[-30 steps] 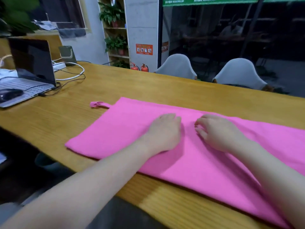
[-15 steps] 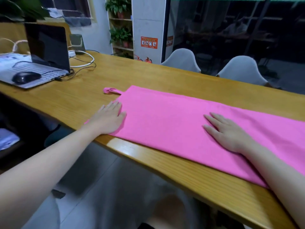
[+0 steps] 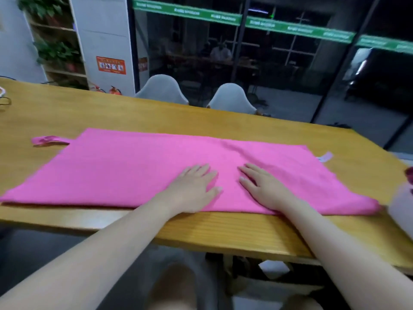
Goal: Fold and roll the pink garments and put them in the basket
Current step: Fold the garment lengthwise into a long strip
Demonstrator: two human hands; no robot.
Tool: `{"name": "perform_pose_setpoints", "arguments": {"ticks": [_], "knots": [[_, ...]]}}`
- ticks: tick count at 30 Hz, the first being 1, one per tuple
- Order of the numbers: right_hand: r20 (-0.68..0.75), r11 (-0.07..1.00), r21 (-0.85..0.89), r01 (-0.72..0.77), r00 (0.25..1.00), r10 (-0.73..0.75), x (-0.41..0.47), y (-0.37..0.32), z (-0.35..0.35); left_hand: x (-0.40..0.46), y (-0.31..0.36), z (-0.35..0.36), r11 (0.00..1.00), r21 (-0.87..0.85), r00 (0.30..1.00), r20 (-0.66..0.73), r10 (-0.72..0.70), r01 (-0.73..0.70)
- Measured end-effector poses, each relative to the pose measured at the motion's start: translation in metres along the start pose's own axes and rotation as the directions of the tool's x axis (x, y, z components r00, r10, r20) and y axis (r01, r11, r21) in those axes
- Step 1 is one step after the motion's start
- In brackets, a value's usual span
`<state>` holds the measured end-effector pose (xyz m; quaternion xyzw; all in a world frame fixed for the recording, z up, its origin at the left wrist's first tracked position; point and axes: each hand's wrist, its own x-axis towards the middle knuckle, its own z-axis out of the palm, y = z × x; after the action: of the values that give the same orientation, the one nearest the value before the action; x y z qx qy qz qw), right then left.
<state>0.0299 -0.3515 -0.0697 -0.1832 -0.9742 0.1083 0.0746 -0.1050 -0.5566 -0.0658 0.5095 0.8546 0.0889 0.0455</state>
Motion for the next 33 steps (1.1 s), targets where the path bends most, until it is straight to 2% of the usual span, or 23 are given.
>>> {"name": "perform_pose_setpoints", "arguments": {"ticks": [4, 8, 9, 11, 13, 14, 16, 18, 20, 24, 28, 33], "knots": [[-0.045, 1.0, -0.002, -0.017, 0.999, 0.017, -0.027, -0.009, 0.005, -0.018, -0.009, 0.011, 0.994, 0.082, 0.997, 0.029, 0.073, -0.075], [-0.048, 0.999, 0.012, 0.052, 0.997, -0.052, -0.06, -0.027, 0.0, -0.053, -0.014, 0.007, 0.99, 0.093, 0.992, 0.078, 0.1, -0.107], [-0.083, 0.998, 0.031, 0.059, 0.995, -0.057, -0.065, -0.025, -0.006, -0.058, -0.014, 0.006, 0.99, 0.083, 0.991, 0.083, 0.109, -0.115], [-0.274, 1.0, 0.023, 0.02, 0.962, -0.013, -0.066, -0.005, -0.02, -0.059, -0.012, 0.001, 0.99, 0.059, 0.991, 0.036, 0.128, -0.13], [-0.445, 0.99, 0.014, -0.141, 0.886, 0.133, -0.057, 0.034, -0.039, -0.048, -0.004, -0.006, 0.981, 0.087, 0.98, -0.087, 0.179, -0.172], [-0.441, 0.968, 0.024, -0.251, 0.866, 0.236, -0.054, 0.055, -0.049, -0.037, 0.001, -0.011, 0.971, 0.112, 0.964, -0.142, 0.226, -0.212], [-0.285, 0.908, 0.011, -0.418, 0.869, 0.404, -0.051, 0.088, -0.061, -0.003, 0.013, -0.022, 0.947, 0.098, 0.93, -0.179, 0.32, -0.307], [-0.134, 0.911, -0.004, -0.411, 0.903, 0.407, -0.051, 0.107, -0.064, 0.04, 0.028, -0.03, 0.928, -0.023, 0.918, -0.157, 0.364, -0.372], [-0.069, 0.936, -0.01, -0.352, 0.934, 0.35, -0.051, 0.109, -0.067, 0.078, 0.041, -0.031, 0.903, -0.073, 0.895, -0.186, 0.405, -0.423], [-0.067, 0.954, -0.048, -0.295, 0.954, 0.292, -0.053, 0.108, -0.066, 0.129, 0.057, -0.017, 0.91, -0.103, 0.897, -0.248, 0.367, -0.401], [-0.097, 0.956, 0.047, -0.291, 0.951, 0.294, -0.059, 0.116, -0.061, 0.149, 0.055, -0.004, 0.909, -0.202, 0.897, -0.337, 0.285, -0.365], [-0.066, 0.901, 0.153, -0.406, 0.906, 0.419, -0.056, 0.125, -0.07, 0.155, 0.046, 0.013, 0.921, -0.171, 0.892, -0.361, 0.272, -0.35]]}}
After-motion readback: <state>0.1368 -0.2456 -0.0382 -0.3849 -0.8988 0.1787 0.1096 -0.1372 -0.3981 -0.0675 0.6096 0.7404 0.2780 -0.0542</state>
